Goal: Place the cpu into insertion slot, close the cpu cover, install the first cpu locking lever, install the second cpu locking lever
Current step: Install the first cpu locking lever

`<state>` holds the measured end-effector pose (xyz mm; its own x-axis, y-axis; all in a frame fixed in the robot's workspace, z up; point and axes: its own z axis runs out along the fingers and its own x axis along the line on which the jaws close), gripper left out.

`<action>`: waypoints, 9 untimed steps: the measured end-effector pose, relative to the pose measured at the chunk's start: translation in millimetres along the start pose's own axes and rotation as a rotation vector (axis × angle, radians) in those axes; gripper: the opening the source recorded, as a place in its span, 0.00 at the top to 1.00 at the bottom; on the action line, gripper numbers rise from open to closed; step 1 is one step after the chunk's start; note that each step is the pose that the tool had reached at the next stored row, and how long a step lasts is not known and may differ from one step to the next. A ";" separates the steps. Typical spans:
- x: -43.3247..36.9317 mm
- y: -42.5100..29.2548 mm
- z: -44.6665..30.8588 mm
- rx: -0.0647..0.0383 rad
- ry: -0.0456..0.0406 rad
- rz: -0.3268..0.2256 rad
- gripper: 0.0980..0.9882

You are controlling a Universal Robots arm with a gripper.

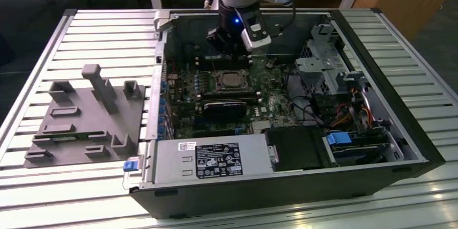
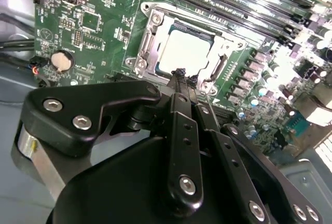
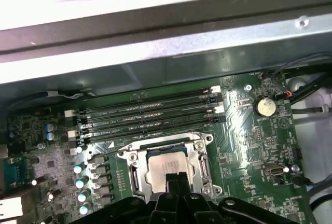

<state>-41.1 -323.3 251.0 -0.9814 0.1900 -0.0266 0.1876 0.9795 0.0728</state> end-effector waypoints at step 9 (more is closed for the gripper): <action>12.6 -2.4 -0.7 0.000 -0.0001 0.000 0.99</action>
<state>-53.9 -323.3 251.2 -0.9814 0.1899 -0.0267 0.1876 0.9795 0.0729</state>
